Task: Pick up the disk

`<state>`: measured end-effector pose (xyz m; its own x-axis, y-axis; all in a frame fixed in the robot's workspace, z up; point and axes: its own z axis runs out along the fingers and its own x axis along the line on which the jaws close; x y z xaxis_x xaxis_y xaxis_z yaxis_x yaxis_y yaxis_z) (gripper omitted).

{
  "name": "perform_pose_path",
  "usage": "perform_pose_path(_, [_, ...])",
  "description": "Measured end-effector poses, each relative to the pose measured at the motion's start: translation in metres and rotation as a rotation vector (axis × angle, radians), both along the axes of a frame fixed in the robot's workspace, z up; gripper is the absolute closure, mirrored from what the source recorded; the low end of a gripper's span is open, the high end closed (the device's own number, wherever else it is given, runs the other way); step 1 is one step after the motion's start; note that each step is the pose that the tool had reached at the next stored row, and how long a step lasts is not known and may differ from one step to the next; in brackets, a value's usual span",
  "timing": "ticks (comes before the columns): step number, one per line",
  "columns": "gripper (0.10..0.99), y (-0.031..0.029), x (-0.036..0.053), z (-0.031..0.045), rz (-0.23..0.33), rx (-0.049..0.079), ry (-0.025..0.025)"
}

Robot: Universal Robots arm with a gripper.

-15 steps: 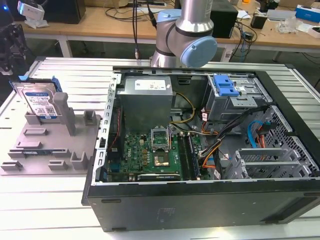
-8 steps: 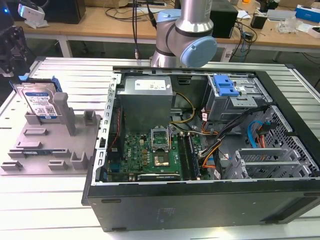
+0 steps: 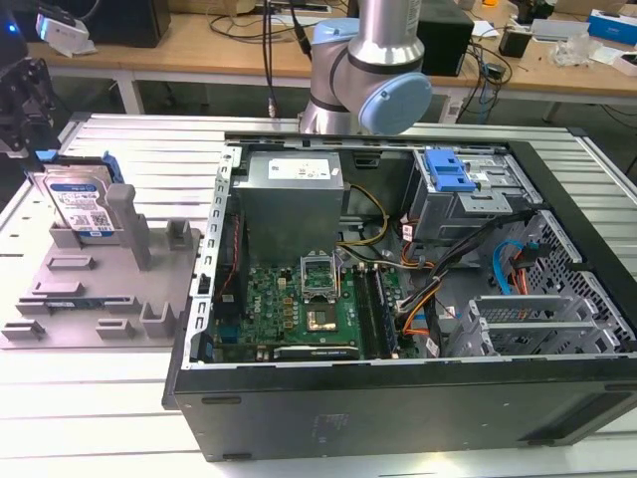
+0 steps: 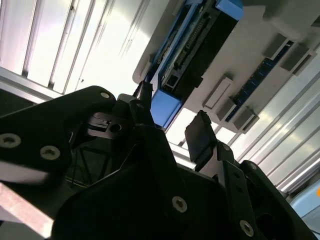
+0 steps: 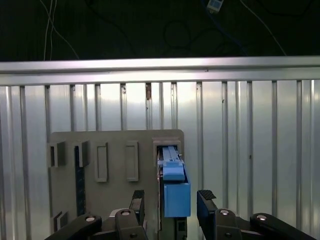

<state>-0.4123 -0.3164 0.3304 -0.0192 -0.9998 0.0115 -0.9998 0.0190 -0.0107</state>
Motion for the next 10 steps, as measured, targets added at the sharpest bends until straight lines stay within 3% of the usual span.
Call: perform_pose_path(10, [0.545, 0.0006, -0.0031, -0.0047, 0.0, 0.0, -0.0093])
